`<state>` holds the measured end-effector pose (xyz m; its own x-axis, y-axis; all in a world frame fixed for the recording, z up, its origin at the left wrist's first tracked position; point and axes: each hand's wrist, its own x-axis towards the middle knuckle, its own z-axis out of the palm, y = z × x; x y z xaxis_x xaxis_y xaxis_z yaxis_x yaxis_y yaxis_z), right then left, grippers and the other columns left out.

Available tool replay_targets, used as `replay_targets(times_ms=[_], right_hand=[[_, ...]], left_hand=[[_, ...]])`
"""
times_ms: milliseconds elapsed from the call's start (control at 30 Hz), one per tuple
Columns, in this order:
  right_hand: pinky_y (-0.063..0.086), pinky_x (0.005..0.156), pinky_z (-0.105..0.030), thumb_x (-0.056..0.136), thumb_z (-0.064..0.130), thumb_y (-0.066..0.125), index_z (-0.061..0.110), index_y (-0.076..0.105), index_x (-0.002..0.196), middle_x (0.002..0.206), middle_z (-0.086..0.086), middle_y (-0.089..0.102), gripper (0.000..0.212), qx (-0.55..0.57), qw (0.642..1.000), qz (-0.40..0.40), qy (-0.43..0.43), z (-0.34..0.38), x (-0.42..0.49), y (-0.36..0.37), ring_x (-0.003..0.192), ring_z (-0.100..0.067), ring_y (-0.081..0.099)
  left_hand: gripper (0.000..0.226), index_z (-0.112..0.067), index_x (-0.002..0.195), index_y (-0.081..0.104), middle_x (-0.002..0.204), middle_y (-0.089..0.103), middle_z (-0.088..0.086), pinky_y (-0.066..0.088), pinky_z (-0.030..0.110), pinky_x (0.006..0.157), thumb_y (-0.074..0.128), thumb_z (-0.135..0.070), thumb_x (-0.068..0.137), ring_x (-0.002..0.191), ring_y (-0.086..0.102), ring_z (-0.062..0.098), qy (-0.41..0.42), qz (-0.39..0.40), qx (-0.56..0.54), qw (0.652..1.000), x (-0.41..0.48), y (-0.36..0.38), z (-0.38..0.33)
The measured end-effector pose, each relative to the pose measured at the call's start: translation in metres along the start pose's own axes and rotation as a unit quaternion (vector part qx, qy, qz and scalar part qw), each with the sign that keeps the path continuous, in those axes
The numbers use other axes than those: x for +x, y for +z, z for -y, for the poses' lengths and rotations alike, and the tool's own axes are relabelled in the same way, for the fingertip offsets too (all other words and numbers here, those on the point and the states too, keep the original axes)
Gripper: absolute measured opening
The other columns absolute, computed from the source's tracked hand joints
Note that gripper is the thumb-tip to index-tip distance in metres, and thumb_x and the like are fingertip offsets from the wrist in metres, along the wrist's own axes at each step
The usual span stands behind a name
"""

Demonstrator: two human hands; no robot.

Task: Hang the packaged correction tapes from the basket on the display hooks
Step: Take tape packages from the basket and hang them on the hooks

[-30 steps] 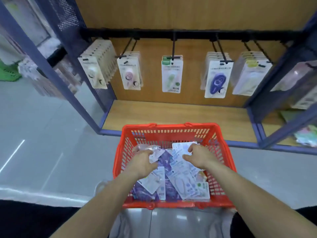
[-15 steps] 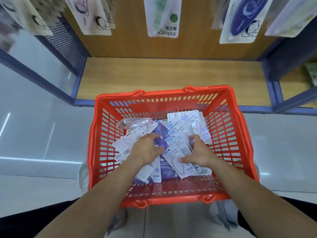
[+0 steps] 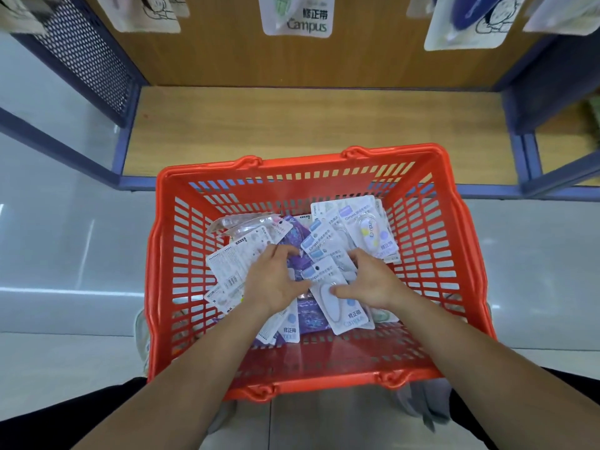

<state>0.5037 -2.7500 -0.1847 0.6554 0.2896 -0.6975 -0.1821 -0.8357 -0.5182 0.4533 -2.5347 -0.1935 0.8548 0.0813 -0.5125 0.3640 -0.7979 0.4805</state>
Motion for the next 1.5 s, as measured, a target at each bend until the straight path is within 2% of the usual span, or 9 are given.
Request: replay_targets(times_ms=[133, 300, 433, 533, 733, 933, 1100, 1233, 1500], right_hand=[[0.046, 0.092, -0.032, 0.075, 0.051, 0.085, 0.013, 0.023, 0.159, 0.143, -0.009, 0.057, 0.111, -0.065, 0.996, 0.068, 0.003, 0.001, -0.008, 0.003, 0.123, -0.027, 0.058], [0.054, 0.09, -0.041, 0.065, 0.044, 0.086, 0.019, 0.045, 0.136, 0.12, -0.001, 0.065, 0.085, -0.047, 0.998, 0.049, 0.001, 0.0, -0.014, -0.002, 0.112, -0.024, 0.063], [0.053, 0.073, -0.016, 0.07, 0.032, 0.088, 0.025, 0.047, 0.132, 0.117, 0.013, 0.065, 0.074, 0.115, 0.993, 0.002, -0.008, -0.004, -0.013, -0.018, 0.096, -0.003, 0.065], [0.06, 0.082, -0.028, 0.078, 0.015, 0.086, 0.028, 0.051, 0.123, 0.112, 0.011, 0.07, 0.059, 0.235, 0.971, -0.018, -0.028, 0.007, -0.013, -0.032, 0.095, -0.004, 0.07], [0.054, 0.069, -0.02, 0.083, 0.02, 0.085, 0.029, 0.047, 0.143, 0.127, 0.009, 0.07, 0.072, 0.323, 0.941, 0.036, -0.096, 0.039, -0.01, -0.03, 0.108, -0.013, 0.071], [0.051, 0.087, -0.029, 0.075, 0.056, 0.08, 0.036, 0.052, 0.14, 0.126, 0.01, 0.063, 0.074, 0.265, 0.959, 0.032, -0.094, 0.044, 0.002, -0.036, 0.112, -0.012, 0.064], [0.046, 0.086, -0.028, 0.1, 0.035, 0.062, 0.015, 0.046, 0.148, 0.138, -0.007, 0.053, 0.054, 0.139, 0.987, -0.085, -0.002, 0.02, 0.026, -0.03, 0.113, -0.02, 0.06], [0.048, 0.103, -0.043, 0.089, 0.039, 0.075, 0.017, 0.039, 0.152, 0.143, -0.007, 0.044, 0.076, 0.021, 0.996, -0.091, -0.01, 0.015, 0.033, -0.015, 0.124, -0.025, 0.056], [0.049, 0.093, -0.035, 0.079, 0.037, 0.085, 0.03, 0.035, 0.152, 0.139, -0.003, 0.03, 0.089, -0.073, 0.99, -0.108, -0.049, 0.013, 0.026, 0.004, 0.123, -0.027, 0.048]], left_hand=[[0.061, -0.031, 0.132, 0.052, 0.129, 0.047, -0.008, 0.047, 0.035, 0.098, 0.08, -0.048, 0.08, 0.114, 0.055, 0.017, 0.0, 0.004, -0.008, 1.0, -0.002, -0.002, -0.003], [0.064, -0.028, 0.136, 0.051, 0.13, 0.048, -0.005, 0.046, 0.034, 0.101, 0.081, -0.045, 0.082, 0.117, 0.053, 0.017, 0.003, 0.022, -0.028, 0.999, -0.004, -0.007, -0.004], [0.064, -0.021, 0.137, 0.052, 0.128, 0.057, -0.003, 0.047, 0.033, 0.096, 0.083, -0.035, 0.083, 0.114, 0.056, 0.015, -0.02, 0.033, -0.196, 0.98, -0.009, -0.014, -0.011], [0.075, -0.025, 0.136, 0.052, 0.127, 0.064, -0.008, 0.05, 0.036, 0.1, 0.086, -0.051, 0.073, 0.116, 0.061, 0.01, -0.03, 0.056, -0.319, 0.946, -0.013, -0.018, -0.023], [0.069, -0.024, 0.137, 0.055, 0.126, 0.07, -0.009, 0.054, 0.031, 0.095, 0.075, -0.057, 0.079, 0.114, 0.069, 0.009, -0.011, 0.072, -0.447, 0.891, -0.016, -0.036, -0.038], [0.038, -0.014, 0.123, 0.068, 0.112, 0.077, 0.007, 0.056, 0.054, 0.097, 0.074, -0.035, 0.092, 0.103, 0.074, 0.03, -0.053, 0.081, -0.471, 0.877, -0.009, -0.051, -0.02], [0.035, -0.01, 0.125, 0.066, 0.11, 0.077, 0.014, 0.059, 0.056, 0.089, 0.071, -0.026, 0.094, 0.101, 0.074, 0.039, -0.112, 0.069, -0.51, 0.85, -0.008, -0.055, 0.0], [0.033, -0.013, 0.123, 0.065, 0.107, 0.078, 0.013, 0.06, 0.055, 0.085, 0.073, -0.024, 0.092, 0.096, 0.075, 0.036, -0.129, 0.05, -0.519, 0.843, -0.007, -0.056, 0.011], [0.044, -0.016, 0.124, 0.064, 0.111, 0.076, 0.014, 0.058, 0.062, 0.088, 0.081, -0.026, 0.085, 0.097, 0.075, 0.037, -0.146, 0.036, -0.528, 0.836, -0.005, -0.055, 0.017]])
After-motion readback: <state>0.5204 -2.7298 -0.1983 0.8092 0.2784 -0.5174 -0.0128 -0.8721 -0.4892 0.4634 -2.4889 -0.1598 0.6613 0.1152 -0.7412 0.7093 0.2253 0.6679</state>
